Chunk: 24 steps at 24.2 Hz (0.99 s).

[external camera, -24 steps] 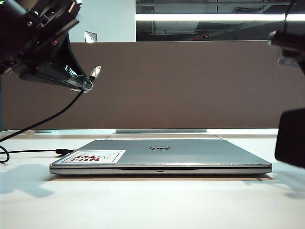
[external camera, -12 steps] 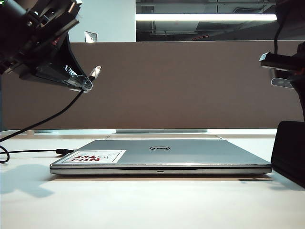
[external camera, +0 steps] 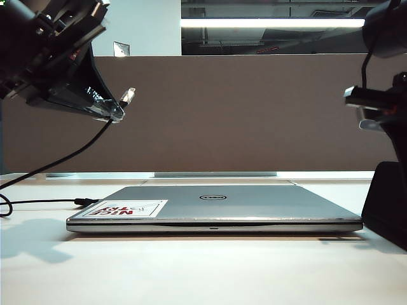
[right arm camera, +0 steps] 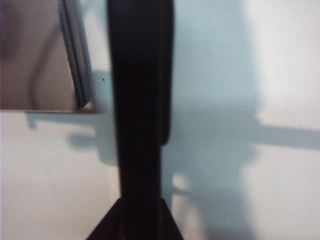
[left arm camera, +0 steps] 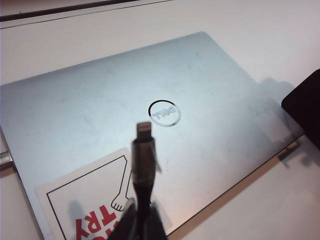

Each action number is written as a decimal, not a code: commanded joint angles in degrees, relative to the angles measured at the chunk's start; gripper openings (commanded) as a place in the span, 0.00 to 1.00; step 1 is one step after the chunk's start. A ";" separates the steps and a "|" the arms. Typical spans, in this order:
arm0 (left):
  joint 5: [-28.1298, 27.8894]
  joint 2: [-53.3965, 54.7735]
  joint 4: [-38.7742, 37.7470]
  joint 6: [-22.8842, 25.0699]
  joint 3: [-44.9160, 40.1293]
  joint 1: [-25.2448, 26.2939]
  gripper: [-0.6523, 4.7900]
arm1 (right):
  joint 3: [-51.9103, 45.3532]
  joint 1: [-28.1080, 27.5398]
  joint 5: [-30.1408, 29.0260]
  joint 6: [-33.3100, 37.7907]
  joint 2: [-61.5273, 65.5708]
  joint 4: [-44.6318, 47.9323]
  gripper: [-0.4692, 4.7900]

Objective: Pick up the charging cable and the phone, plug the charging cable into the charging port on the phone, and finally place them back on the table.

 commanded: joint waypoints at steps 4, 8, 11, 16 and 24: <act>0.04 -0.15 0.48 -0.17 0.39 -0.04 0.11 | 0.20 0.11 -0.24 -0.39 1.09 1.92 0.27; 0.04 -0.15 0.48 -0.17 0.39 -0.04 0.11 | 0.20 0.13 -0.28 -1.05 3.02 1.84 0.27; 0.04 -0.15 -0.17 -1.84 0.39 -0.09 0.11 | 0.35 0.11 -0.26 -1.07 3.37 1.33 0.08; 0.07 -0.13 -3.32 -3.74 0.26 -2.32 0.11 | 1.07 0.11 -1.51 -1.42 0.96 0.79 0.08; 0.09 -0.04 -3.34 -4.50 -2.23 -9.84 0.11 | 2.40 0.11 -17.84 1.27 -3.15 14.78 0.09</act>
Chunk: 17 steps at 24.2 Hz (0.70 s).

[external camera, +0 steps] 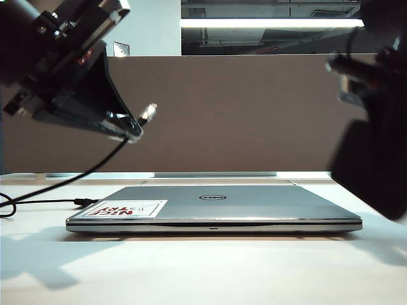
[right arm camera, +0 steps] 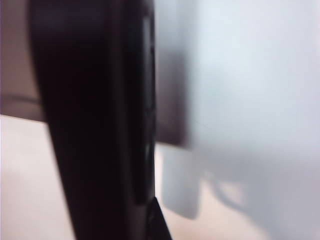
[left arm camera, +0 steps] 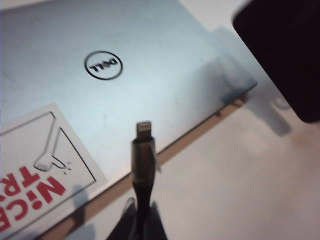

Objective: Pick up the charging cable and the phone, plug the charging cable into the charging port on the phone, and finally place them back on the table.

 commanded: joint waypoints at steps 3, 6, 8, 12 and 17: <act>0.00 0.24 -0.72 -2.86 -1.07 -2.34 0.11 | 0.39 0.02 -13.27 5.55 -0.42 16.24 0.09; 0.00 1.25 -2.36 -2.91 -1.09 -3.32 0.11 | 0.26 0.02 -14.93 7.48 -0.26 24.59 0.09; 0.02 1.88 -2.56 -4.02 -1.22 -4.24 0.11 | 0.20 0.02 -14.93 7.54 0.13 29.24 0.09; 0.17 3.37 -2.67 -6.03 -1.22 -7.48 0.11 | -1.27 0.04 -17.99 10.86 1.57 37.53 0.09; 0.20 5.25 -2.62 -9.53 -1.22 -10.23 0.11 | -10.71 0.22 -23.47 21.68 2.36 56.85 0.09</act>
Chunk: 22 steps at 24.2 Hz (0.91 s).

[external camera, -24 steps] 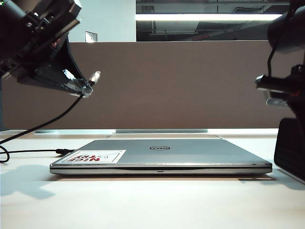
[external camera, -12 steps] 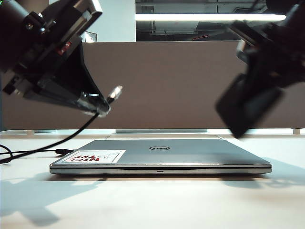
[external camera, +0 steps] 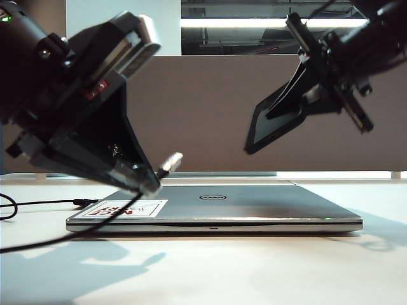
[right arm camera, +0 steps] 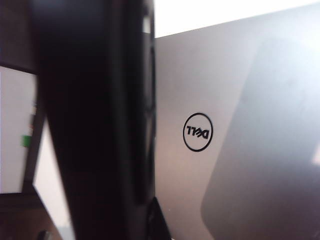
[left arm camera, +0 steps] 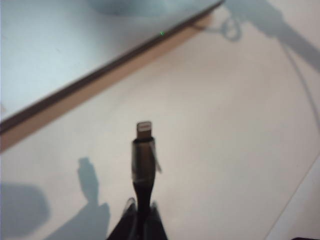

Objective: Pick up the charging cable and the phone, plug the charging cable into the charging port on the phone, and finally place them back on the table.

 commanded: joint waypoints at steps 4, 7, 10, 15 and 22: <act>0.28 2.12 1.40 -4.81 0.11 -0.15 0.11 | -10.45 0.07 -4.81 12.48 -0.11 25.44 0.09; 0.37 3.93 2.80 -5.57 0.13 -0.15 0.11 | -13.25 0.07 -6.29 13.46 0.20 31.78 0.09; 0.70 5.64 4.04 -7.23 0.13 -0.22 0.11 | -13.70 0.11 -8.09 13.79 1.29 34.67 0.09; 1.07 6.93 4.85 -9.11 0.13 -0.24 0.11 | -13.77 0.44 -11.52 15.98 6.14 43.04 0.09; 1.20 7.13 8.13 -12.04 0.13 -0.22 0.11 | -13.77 4.66 -11.98 21.53 11.32 50.75 0.09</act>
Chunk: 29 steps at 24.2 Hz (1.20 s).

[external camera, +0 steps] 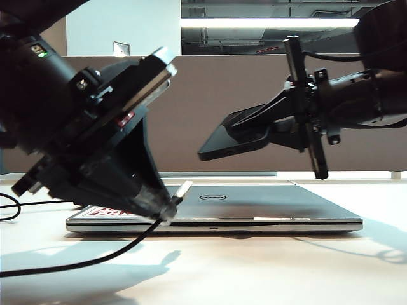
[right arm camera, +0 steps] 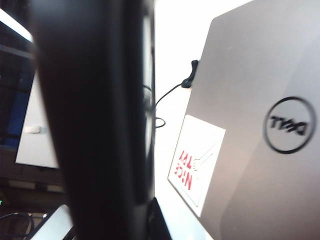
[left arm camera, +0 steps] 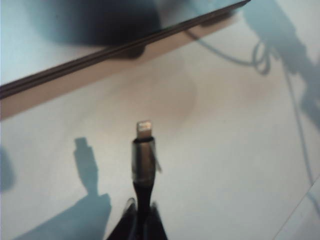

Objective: Pick up the charging cable and the phone, plug the charging cable into the charging port on the phone, and finally place them back on the table.

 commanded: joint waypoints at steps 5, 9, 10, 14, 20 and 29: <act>0.22 0.00 4.20 -2.54 0.15 0.00 0.11 | 0.35 3.30 -0.76 2.38 2.93 5.95 0.09; 0.22 0.17 4.37 -2.54 0.15 0.02 0.11 | 0.33 3.63 -1.73 3.89 3.89 8.96 0.09; 0.22 0.17 4.42 -2.56 0.15 0.02 0.11 | 0.33 3.87 -1.79 3.96 3.91 8.85 0.09; 0.20 0.20 4.42 -2.56 0.13 0.02 0.11 | 0.33 3.91 -1.84 4.92 3.91 8.90 0.09; 0.20 0.20 4.42 -2.56 0.15 0.09 0.11 | 0.33 3.93 -1.81 4.90 3.91 8.83 0.09; 0.20 0.20 4.42 -2.56 0.15 0.09 0.11 | 0.31 4.68 -1.77 3.76 3.93 8.55 0.09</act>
